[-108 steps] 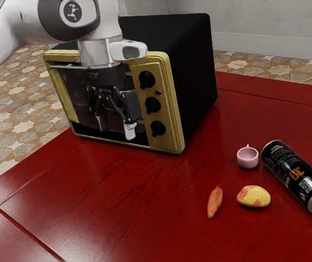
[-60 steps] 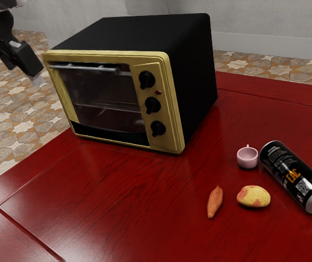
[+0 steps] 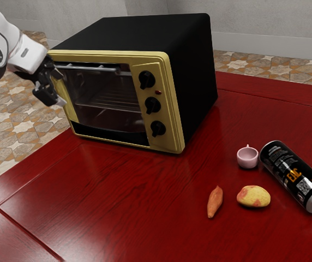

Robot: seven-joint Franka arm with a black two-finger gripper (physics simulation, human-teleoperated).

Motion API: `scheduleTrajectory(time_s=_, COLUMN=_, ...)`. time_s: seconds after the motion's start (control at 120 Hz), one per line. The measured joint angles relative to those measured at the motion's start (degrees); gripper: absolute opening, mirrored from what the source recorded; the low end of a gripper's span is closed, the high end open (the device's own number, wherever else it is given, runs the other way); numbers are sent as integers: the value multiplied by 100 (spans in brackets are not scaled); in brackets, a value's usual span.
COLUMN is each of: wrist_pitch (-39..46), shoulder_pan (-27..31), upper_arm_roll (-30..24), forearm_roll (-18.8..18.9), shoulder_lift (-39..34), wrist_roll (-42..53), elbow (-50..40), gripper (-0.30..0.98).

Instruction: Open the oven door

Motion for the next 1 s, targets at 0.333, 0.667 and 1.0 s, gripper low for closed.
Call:
scheduleTrajectory(time_s=0.333, wrist_pitch=422, shoulder_pan=126, upper_arm_roll=-754, forearm_roll=1008, shoulder_lift=1288, wrist_roll=1805, elbow=597, gripper=69)
scheduleTrajectory(time_s=0.667, wrist_pitch=524, shoulder_pan=-48, upper_arm_roll=-973, forearm_roll=1480, shoulder_lift=1685, wrist_roll=2831, elbow=735, gripper=69)
scheduleTrajectory(time_s=1.0, wrist_pitch=870, shoulder_pan=-42, upper_arm_roll=-823, forearm_roll=1579, shoulder_lift=2108, wrist_roll=3257, elbow=888, gripper=69)
